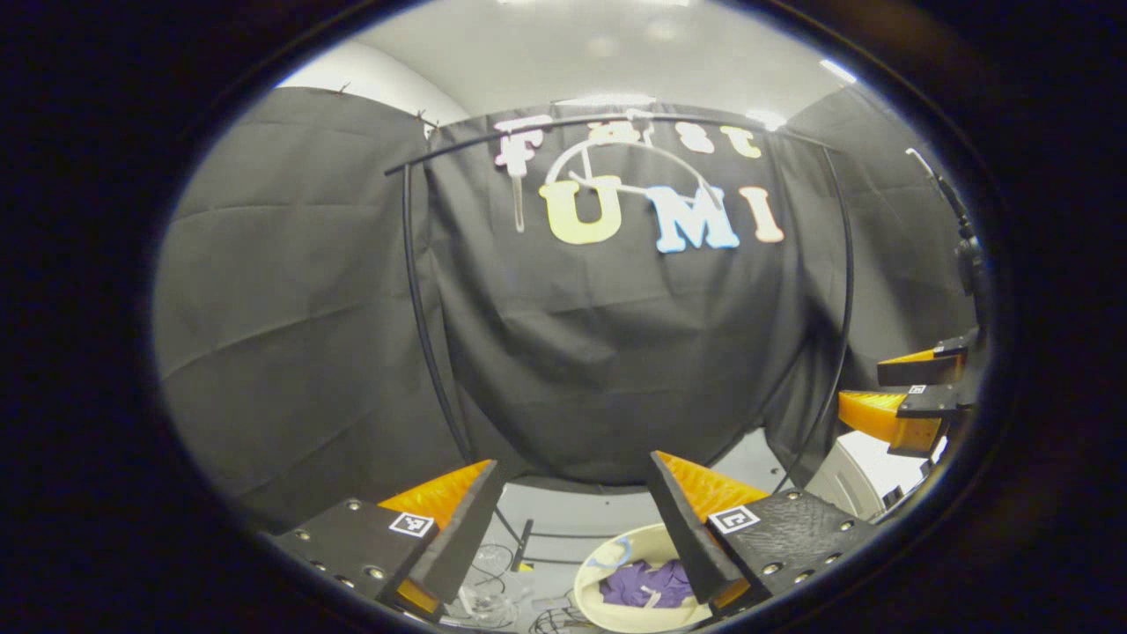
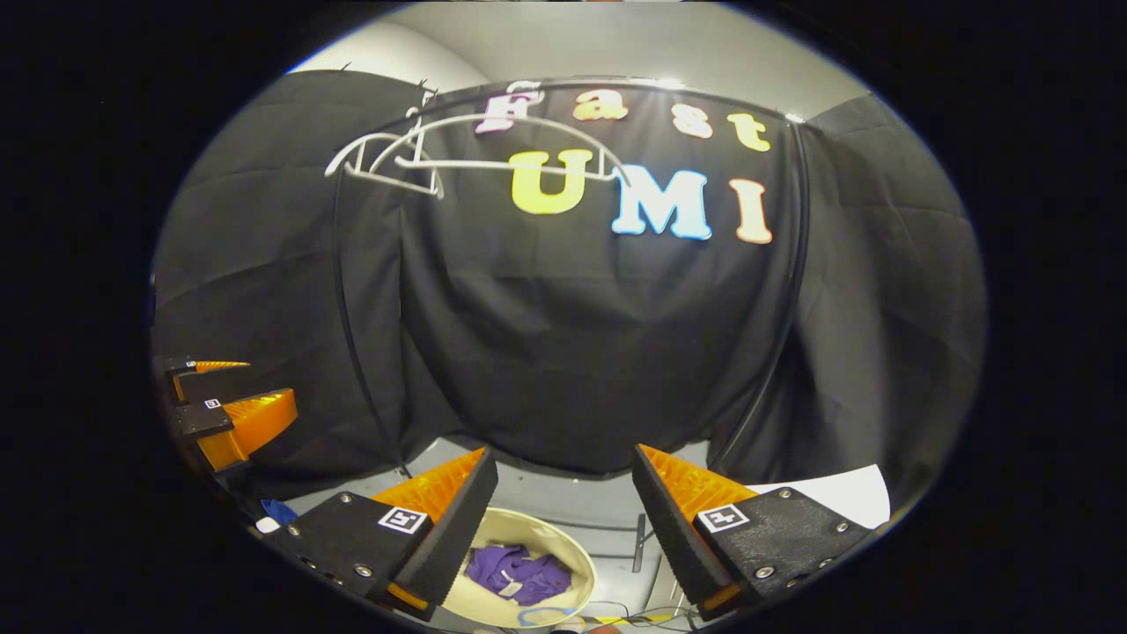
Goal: Grasp the clothes on the hanger with both hands and then place them into the laundry hamper below.
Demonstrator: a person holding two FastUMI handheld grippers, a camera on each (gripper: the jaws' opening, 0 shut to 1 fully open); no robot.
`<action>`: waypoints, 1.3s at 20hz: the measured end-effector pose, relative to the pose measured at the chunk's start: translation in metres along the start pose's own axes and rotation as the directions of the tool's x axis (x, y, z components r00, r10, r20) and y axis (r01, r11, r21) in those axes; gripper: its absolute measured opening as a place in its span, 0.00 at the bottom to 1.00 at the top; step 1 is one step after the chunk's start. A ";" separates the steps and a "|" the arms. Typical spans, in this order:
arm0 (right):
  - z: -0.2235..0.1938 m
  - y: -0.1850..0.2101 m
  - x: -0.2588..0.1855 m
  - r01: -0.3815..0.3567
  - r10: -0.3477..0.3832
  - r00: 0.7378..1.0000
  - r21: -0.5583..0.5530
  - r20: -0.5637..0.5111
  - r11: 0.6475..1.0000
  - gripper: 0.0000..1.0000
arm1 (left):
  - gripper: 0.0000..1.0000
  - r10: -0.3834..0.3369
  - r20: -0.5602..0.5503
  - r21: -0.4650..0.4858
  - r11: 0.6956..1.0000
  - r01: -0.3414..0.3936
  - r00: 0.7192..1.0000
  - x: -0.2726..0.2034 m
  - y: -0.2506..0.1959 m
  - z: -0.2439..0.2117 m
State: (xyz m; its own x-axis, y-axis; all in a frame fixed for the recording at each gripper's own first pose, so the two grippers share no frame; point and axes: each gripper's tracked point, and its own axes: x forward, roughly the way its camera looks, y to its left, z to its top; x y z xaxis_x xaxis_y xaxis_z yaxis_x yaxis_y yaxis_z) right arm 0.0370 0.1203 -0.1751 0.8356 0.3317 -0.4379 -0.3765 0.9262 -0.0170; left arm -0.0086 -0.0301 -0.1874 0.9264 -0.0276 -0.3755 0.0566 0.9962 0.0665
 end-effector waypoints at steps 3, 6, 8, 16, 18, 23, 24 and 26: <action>0.032 -0.010 -0.014 0.022 -0.023 0.997 0.023 0.078 1.000 0.96 | 1.00 0.005 0.076 0.004 1.000 -0.005 0.997 -0.017 0.007 0.050; 0.064 -0.020 -0.027 0.038 -0.044 0.988 0.038 0.149 0.999 0.96 | 1.00 0.005 0.144 -0.006 1.000 -0.005 0.990 -0.032 0.012 0.096; 0.082 -0.028 -0.036 0.052 -0.059 0.979 0.042 0.195 0.998 0.96 | 1.00 0.009 0.179 -0.010 1.000 -0.007 0.984 -0.045 0.019 0.116; 0.135 -0.050 -0.075 0.097 -0.117 0.937 0.076 0.328 0.992 0.96 | 1.00 0.030 0.306 -0.019 1.000 -0.025 0.952 -0.054 0.052 0.176; 0.145 -0.057 -0.086 0.114 -0.136 0.925 0.084 0.354 0.990 0.96 | 0.96 0.034 0.329 -0.016 0.999 -0.030 0.944 -0.063 0.059 0.184; 0.161 -0.076 -0.109 0.145 -0.176 0.902 0.108 0.395 0.984 0.95 | 0.96 0.036 0.368 -0.031 0.999 -0.027 0.929 -0.080 0.071 0.192; 0.163 -0.079 -0.113 0.154 -0.186 0.897 0.111 0.401 0.982 0.96 | 1.00 0.041 0.371 -0.037 0.999 -0.029 0.928 -0.081 0.074 0.193; 0.164 -0.082 -0.117 0.171 -0.205 0.889 0.118 0.410 0.978 0.95 | 1.00 0.048 0.377 -0.043 0.998 -0.034 0.925 -0.083 0.081 0.194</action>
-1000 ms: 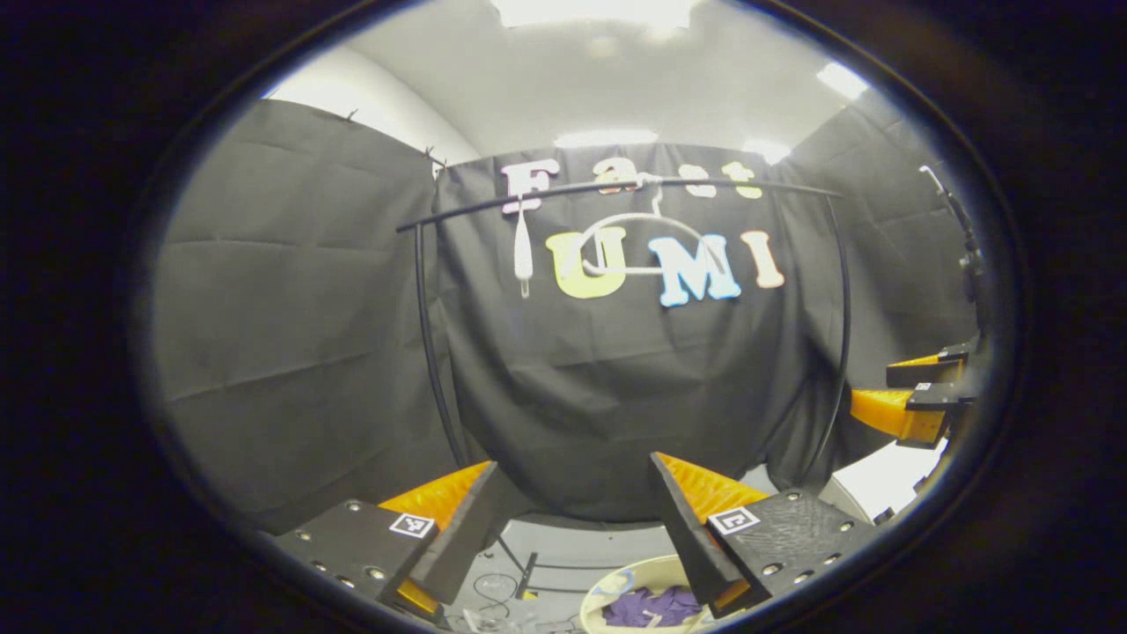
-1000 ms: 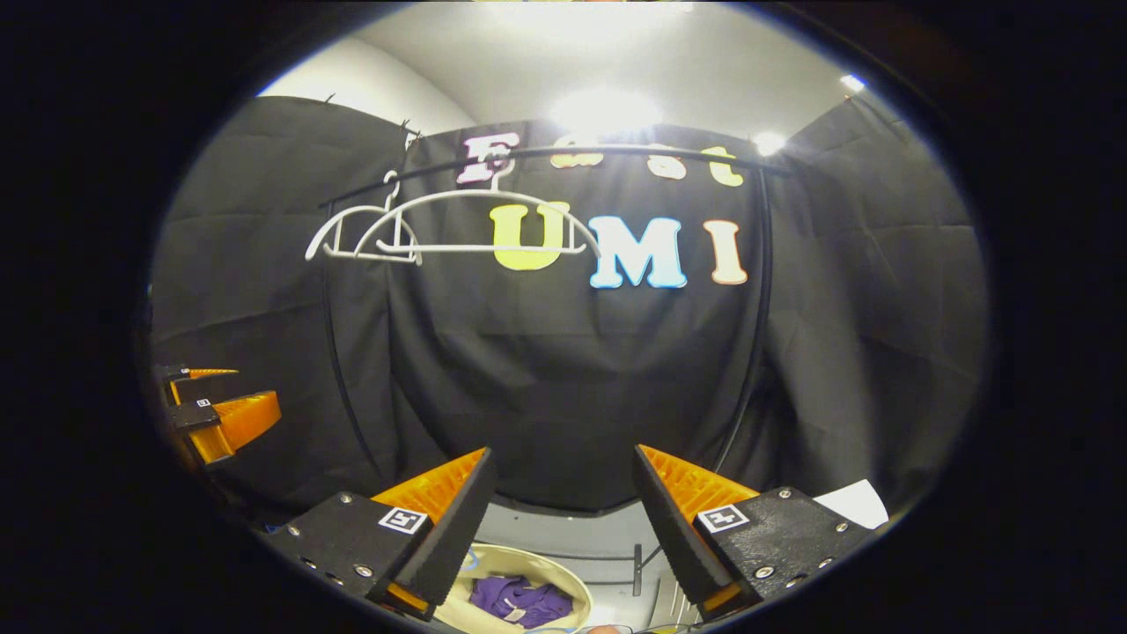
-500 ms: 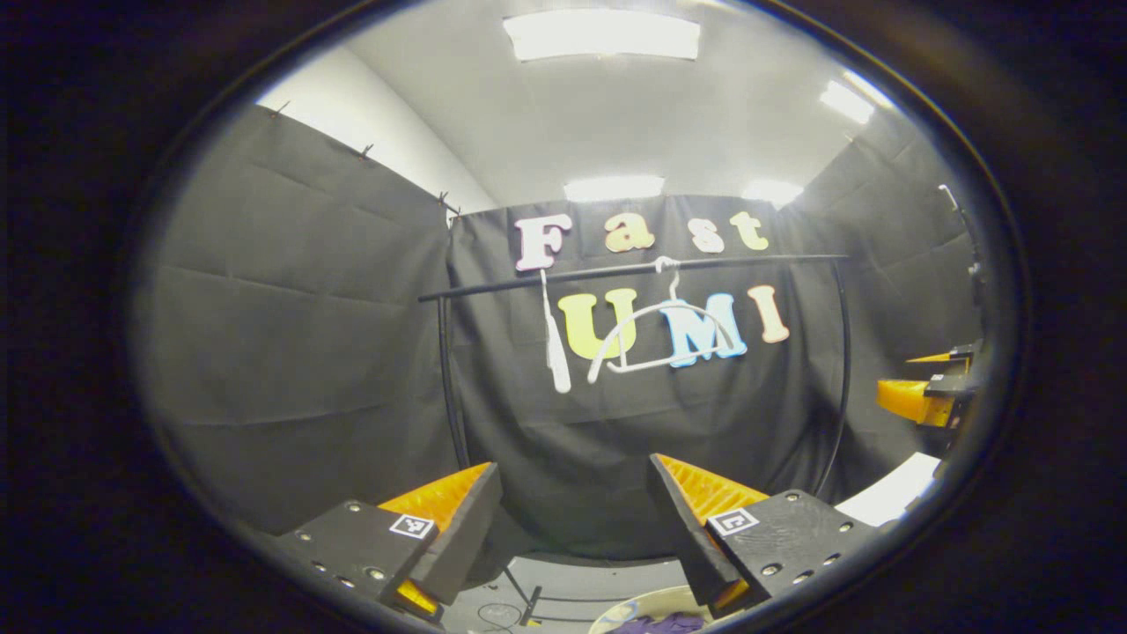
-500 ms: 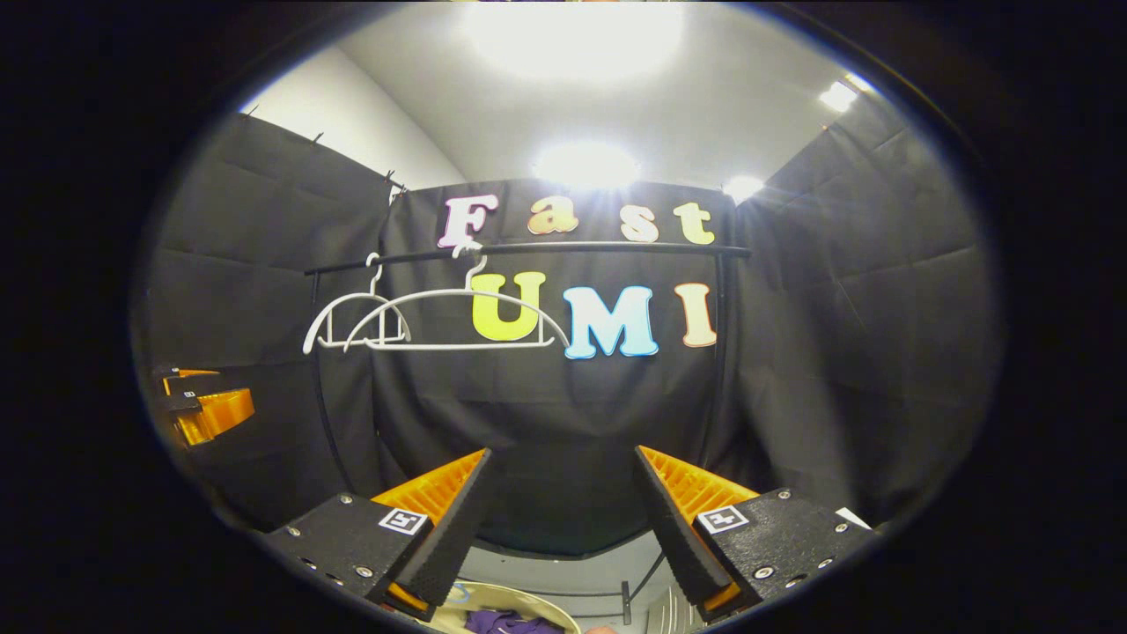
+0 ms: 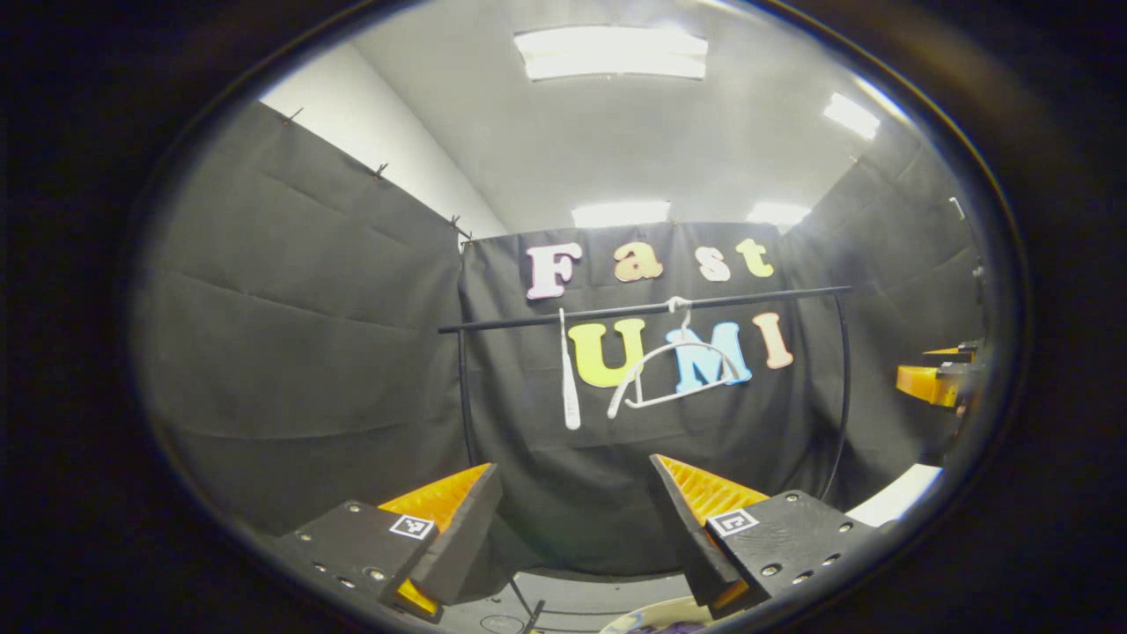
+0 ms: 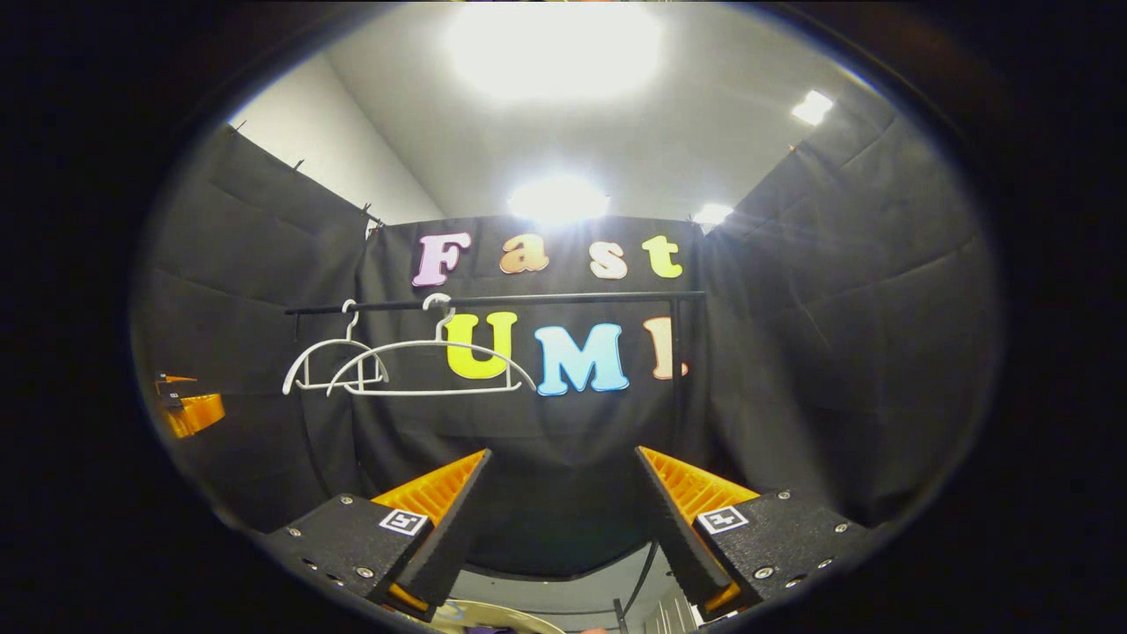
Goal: Grasp the clothes on the hanger with both hands and then place them into the laundry hamper below.
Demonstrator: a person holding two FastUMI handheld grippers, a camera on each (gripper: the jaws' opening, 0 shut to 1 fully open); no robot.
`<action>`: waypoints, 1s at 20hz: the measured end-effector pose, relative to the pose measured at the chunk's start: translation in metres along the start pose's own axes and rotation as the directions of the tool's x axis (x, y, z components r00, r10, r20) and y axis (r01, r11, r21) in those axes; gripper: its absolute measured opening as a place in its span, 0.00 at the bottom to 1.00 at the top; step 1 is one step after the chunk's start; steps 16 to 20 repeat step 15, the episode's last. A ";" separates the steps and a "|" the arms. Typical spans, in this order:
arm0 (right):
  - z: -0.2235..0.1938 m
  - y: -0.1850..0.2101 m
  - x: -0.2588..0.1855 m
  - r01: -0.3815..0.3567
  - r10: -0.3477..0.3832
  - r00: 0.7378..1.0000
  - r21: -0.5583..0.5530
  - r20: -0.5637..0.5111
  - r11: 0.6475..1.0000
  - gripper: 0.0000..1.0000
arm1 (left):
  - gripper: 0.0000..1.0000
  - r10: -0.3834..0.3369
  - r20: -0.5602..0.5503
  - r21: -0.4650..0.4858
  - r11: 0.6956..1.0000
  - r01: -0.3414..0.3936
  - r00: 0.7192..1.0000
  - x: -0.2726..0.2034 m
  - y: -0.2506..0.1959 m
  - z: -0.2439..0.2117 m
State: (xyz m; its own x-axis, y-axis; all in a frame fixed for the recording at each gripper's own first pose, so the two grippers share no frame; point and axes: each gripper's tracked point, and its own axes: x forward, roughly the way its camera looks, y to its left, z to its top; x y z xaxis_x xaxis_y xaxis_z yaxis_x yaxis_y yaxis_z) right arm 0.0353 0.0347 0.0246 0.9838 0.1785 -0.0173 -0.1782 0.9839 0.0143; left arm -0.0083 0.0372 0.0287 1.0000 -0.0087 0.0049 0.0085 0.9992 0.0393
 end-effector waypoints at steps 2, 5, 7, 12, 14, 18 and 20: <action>0.002 -0.005 -0.001 0.016 -0.016 1.000 0.003 0.010 1.000 0.95 | 1.00 0.012 0.011 -0.002 1.000 -0.011 1.000 -0.002 0.006 0.003; -0.001 -0.008 -0.003 0.030 -0.030 1.000 0.012 0.006 0.999 0.95 | 1.00 0.019 0.015 0.000 1.000 -0.019 1.000 -0.002 0.010 0.004; -0.002 -0.010 -0.004 0.036 -0.036 0.999 0.011 0.005 0.999 0.95 | 1.00 0.019 0.022 0.004 1.000 -0.019 1.000 -0.001 0.011 0.009; -0.001 -0.011 -0.004 0.043 -0.044 0.999 0.011 0.013 0.999 0.95 | 1.00 0.016 0.039 0.015 1.000 -0.017 0.999 0.003 0.007 0.015; 0.001 -0.013 -0.005 0.047 -0.047 0.999 0.013 0.018 0.999 0.95 | 1.00 0.018 0.044 0.016 1.000 -0.018 0.999 0.003 0.008 0.016; 0.001 -0.012 -0.005 0.047 -0.047 0.999 0.014 0.020 0.999 0.95 | 0.95 0.019 0.045 0.013 1.000 -0.020 0.999 0.002 0.009 0.017; 0.001 -0.012 -0.005 0.047 -0.047 0.999 0.014 0.020 0.999 0.95 | 0.95 0.019 0.045 0.013 1.000 -0.020 0.999 0.002 0.009 0.017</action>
